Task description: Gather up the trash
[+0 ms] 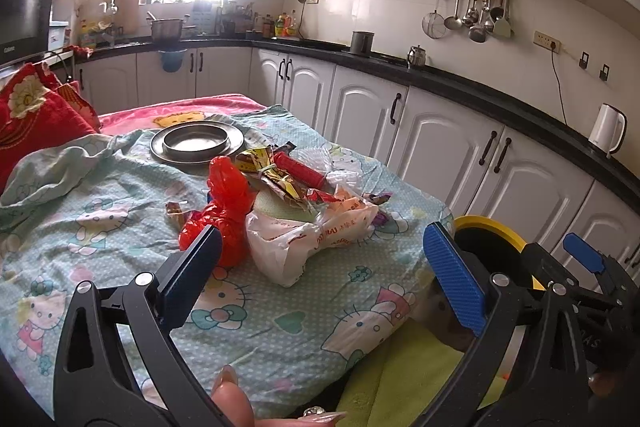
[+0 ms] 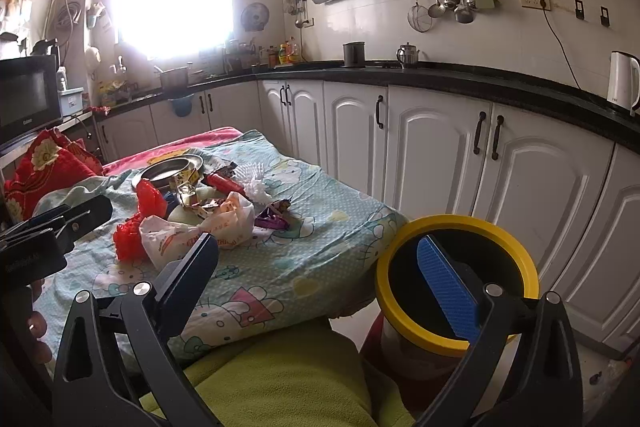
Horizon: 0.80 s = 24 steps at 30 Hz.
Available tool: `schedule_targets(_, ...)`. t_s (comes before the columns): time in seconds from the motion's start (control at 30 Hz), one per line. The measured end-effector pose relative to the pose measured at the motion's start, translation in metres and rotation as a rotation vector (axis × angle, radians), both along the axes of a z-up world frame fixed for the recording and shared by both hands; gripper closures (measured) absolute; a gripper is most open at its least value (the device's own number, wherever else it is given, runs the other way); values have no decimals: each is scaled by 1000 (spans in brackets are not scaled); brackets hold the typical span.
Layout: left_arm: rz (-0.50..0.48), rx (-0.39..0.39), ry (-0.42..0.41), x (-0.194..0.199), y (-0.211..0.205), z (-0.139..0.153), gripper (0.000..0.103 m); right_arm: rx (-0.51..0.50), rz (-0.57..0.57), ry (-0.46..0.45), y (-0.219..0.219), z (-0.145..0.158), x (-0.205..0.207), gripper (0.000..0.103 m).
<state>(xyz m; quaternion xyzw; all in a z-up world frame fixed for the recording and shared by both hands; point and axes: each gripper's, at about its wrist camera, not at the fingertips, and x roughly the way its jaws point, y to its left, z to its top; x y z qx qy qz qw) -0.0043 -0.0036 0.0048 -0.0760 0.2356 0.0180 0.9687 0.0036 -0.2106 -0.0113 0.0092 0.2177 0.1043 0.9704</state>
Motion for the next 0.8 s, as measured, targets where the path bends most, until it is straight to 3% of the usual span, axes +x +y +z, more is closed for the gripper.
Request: schedule_targets(0.8, 0, -3, 1, 0, 1, -1, 11, -4, 3, 7, 1, -4, 0, 6)
